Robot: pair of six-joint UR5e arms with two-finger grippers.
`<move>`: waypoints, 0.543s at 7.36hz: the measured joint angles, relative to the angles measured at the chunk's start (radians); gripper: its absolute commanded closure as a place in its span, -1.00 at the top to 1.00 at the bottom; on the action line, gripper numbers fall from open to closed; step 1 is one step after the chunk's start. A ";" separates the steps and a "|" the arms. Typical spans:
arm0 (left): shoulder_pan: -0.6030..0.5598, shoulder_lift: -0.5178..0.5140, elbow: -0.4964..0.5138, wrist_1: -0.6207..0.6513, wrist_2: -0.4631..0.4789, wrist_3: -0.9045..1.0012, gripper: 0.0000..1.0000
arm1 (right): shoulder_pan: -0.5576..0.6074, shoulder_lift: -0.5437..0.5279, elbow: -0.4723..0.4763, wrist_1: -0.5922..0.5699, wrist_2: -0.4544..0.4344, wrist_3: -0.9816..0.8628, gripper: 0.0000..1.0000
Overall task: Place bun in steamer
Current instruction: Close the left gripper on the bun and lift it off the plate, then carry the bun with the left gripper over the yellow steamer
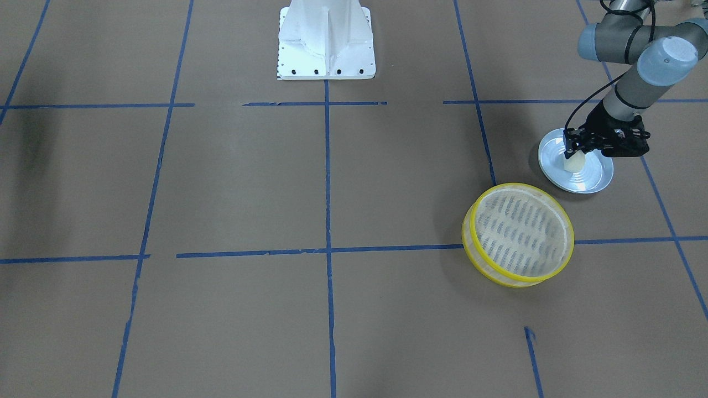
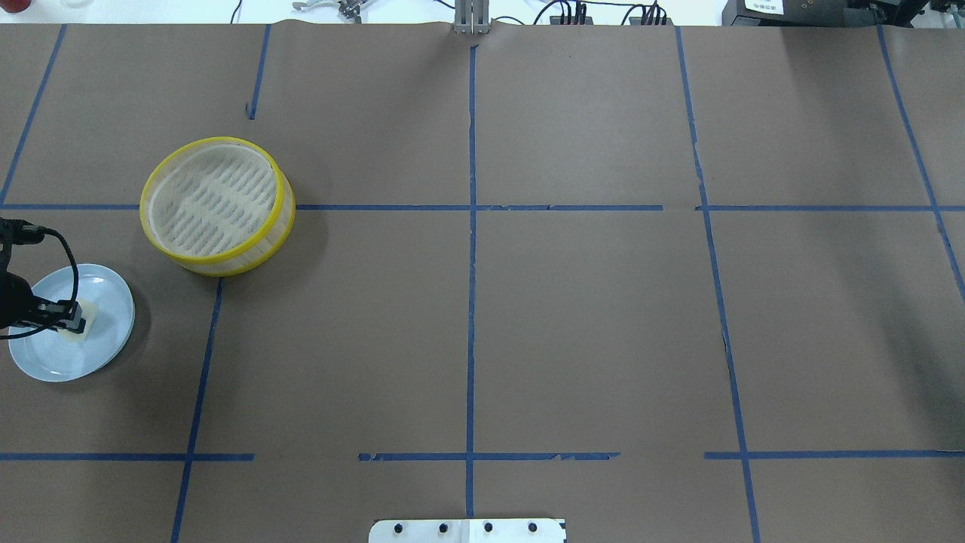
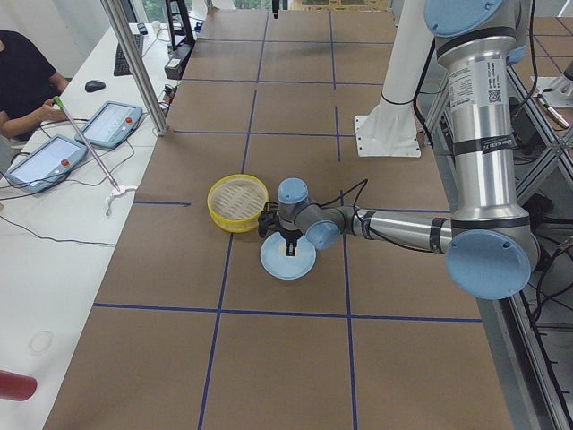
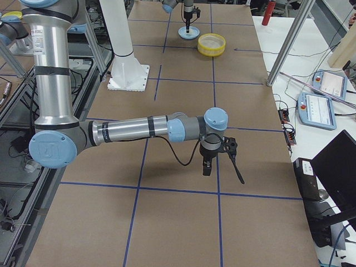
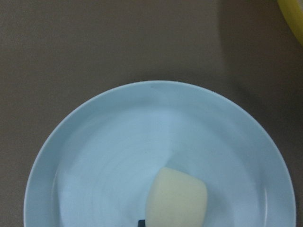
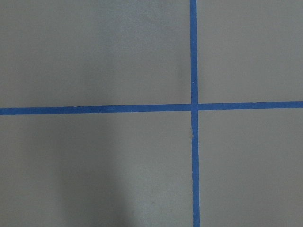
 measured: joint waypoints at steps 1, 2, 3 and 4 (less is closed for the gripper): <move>-0.004 0.024 -0.035 0.003 -0.005 0.001 -0.48 | 0.000 0.000 0.000 0.000 0.000 0.000 1.00; -0.018 0.043 -0.071 0.011 -0.008 0.002 -0.52 | 0.000 0.000 0.000 0.000 0.000 0.000 1.00; -0.045 0.050 -0.103 0.038 -0.010 0.009 -0.53 | 0.000 0.000 0.000 0.000 0.000 0.000 1.00; -0.084 0.046 -0.143 0.106 -0.011 0.045 -0.53 | 0.000 0.000 0.000 0.000 0.000 0.000 1.00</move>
